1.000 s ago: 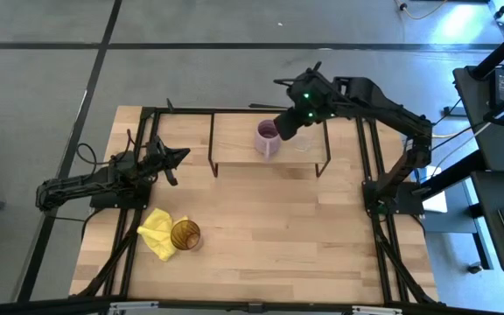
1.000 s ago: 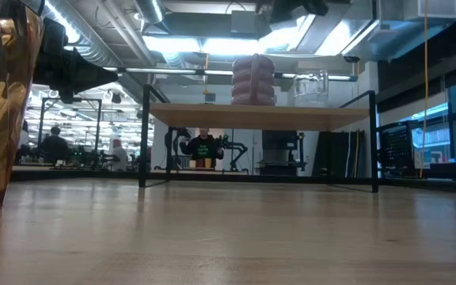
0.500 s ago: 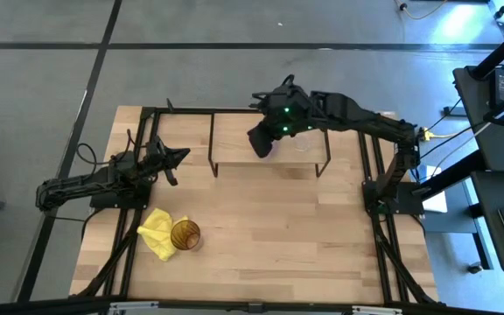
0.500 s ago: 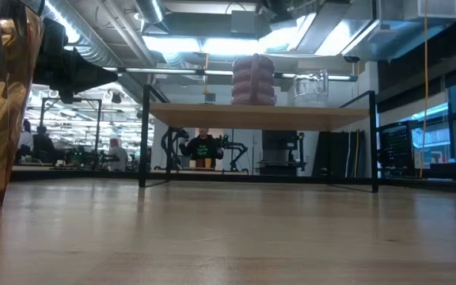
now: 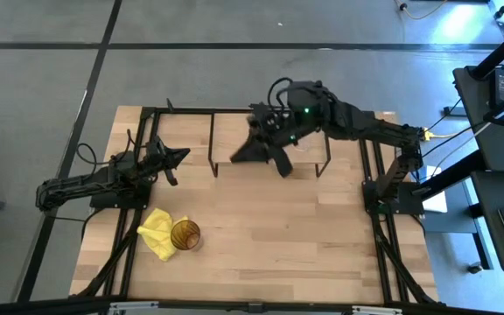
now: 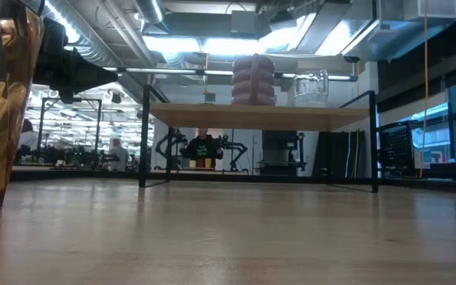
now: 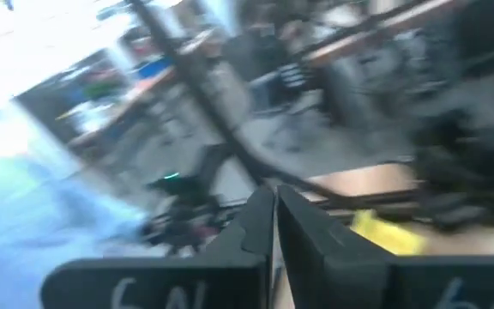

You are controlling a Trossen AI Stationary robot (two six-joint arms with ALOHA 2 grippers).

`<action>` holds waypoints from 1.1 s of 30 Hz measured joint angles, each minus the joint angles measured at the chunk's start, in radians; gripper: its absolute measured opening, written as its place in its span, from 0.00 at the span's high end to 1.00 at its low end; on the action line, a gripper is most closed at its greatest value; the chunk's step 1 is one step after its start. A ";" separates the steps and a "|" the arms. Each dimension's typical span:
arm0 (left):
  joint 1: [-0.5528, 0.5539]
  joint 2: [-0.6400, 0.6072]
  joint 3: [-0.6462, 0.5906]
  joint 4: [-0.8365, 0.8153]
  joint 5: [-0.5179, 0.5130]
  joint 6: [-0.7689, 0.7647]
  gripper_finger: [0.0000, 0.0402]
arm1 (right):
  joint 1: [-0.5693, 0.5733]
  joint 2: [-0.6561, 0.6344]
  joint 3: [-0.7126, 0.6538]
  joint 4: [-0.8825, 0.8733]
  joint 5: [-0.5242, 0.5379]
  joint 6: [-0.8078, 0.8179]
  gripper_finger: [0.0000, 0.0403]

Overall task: Stack small to large cups/mugs on shelf
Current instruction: Put the brown glass on the shelf

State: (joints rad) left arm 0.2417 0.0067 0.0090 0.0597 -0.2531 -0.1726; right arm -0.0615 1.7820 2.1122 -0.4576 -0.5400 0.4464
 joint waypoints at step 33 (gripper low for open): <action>-0.023 -0.001 0.393 0.280 0.372 -0.398 1.00 | 0.111 0.000 -0.002 -0.192 0.088 0.159 0.95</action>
State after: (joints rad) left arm 0.2192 0.0058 0.4019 0.3396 0.1191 -0.5705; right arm 0.0496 1.7824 2.1100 -0.6493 -0.4520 0.6057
